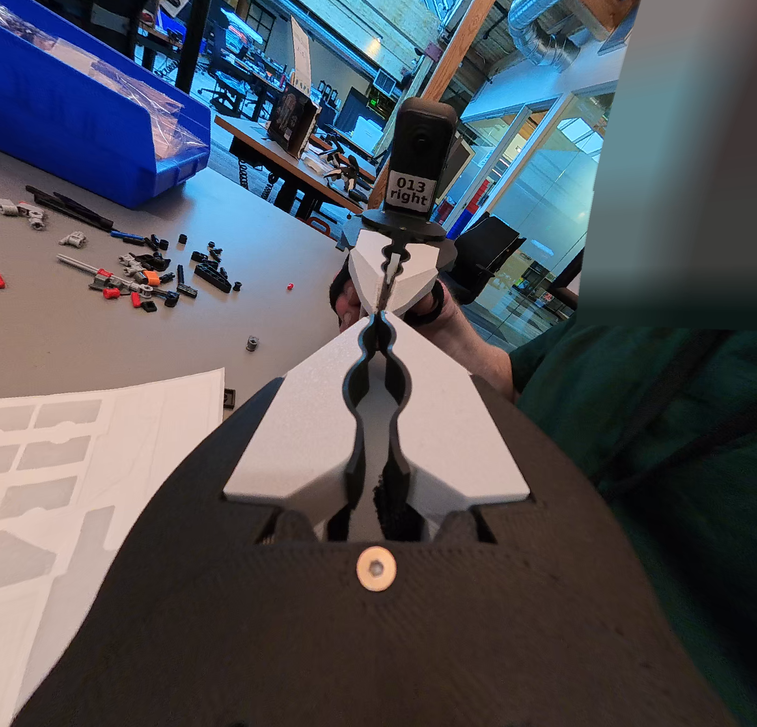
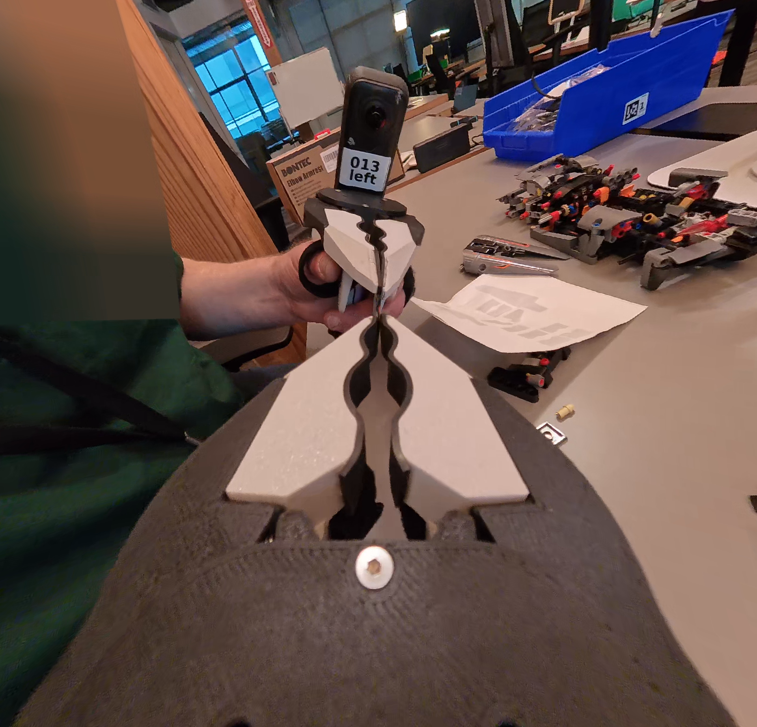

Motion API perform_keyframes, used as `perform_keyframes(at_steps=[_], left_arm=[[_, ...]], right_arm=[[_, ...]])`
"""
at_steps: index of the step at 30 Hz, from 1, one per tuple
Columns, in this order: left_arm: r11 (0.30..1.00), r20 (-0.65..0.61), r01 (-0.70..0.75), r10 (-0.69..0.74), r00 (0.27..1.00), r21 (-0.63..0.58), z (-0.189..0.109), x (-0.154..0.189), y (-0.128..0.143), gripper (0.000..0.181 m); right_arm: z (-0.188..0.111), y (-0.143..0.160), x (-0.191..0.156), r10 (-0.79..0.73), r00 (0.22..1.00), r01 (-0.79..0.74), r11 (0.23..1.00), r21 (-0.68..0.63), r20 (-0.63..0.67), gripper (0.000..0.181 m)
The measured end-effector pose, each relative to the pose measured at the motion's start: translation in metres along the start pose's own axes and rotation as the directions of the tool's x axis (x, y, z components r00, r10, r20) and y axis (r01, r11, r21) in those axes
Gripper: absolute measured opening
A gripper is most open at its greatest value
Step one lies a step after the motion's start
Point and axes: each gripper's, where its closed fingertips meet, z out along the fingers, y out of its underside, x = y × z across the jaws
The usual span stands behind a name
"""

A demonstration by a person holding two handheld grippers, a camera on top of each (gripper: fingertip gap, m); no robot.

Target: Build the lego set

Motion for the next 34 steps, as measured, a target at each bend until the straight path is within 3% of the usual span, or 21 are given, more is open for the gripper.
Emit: perform_keyframes(at_steps=[5,9,14,19,25,34], left_arm=[[1.000,0.012,-0.029,0.030,0.999,-0.010,0.001,0.000,0.001,0.000],[0.990,0.101,-0.121,0.129,0.987,-0.076,-0.001,-0.007,0.006,0.015],[0.984,0.163,-0.129,0.148,0.975,-0.124,-0.009,-0.021,0.013,0.022],[0.935,0.255,-0.164,0.250,0.934,-0.315,-0.010,-0.041,0.040,0.031],[0.812,0.302,-0.263,0.463,0.833,-0.520,-0.007,-0.062,0.064,0.039],[0.756,0.259,-0.306,0.526,0.810,-0.579,-0.006,-0.077,0.077,0.038]], right_arm=[[-0.001,0.000,0.001,0.000,1.000,0.000,1.000,-0.005,-0.005,0.000],[-0.003,0.002,0.012,0.043,0.999,-0.043,0.999,-0.015,-0.025,0.000],[-0.004,0.013,0.027,0.080,0.995,-0.084,0.993,-0.080,-0.050,0.000],[0.000,0.035,0.047,0.204,0.976,-0.214,0.965,-0.153,-0.078,0.000],[0.011,0.054,0.058,0.300,0.947,-0.318,0.922,-0.221,-0.112,0.000],[0.015,0.071,0.068,0.375,0.908,-0.413,0.872,-0.261,-0.186,0.000]])
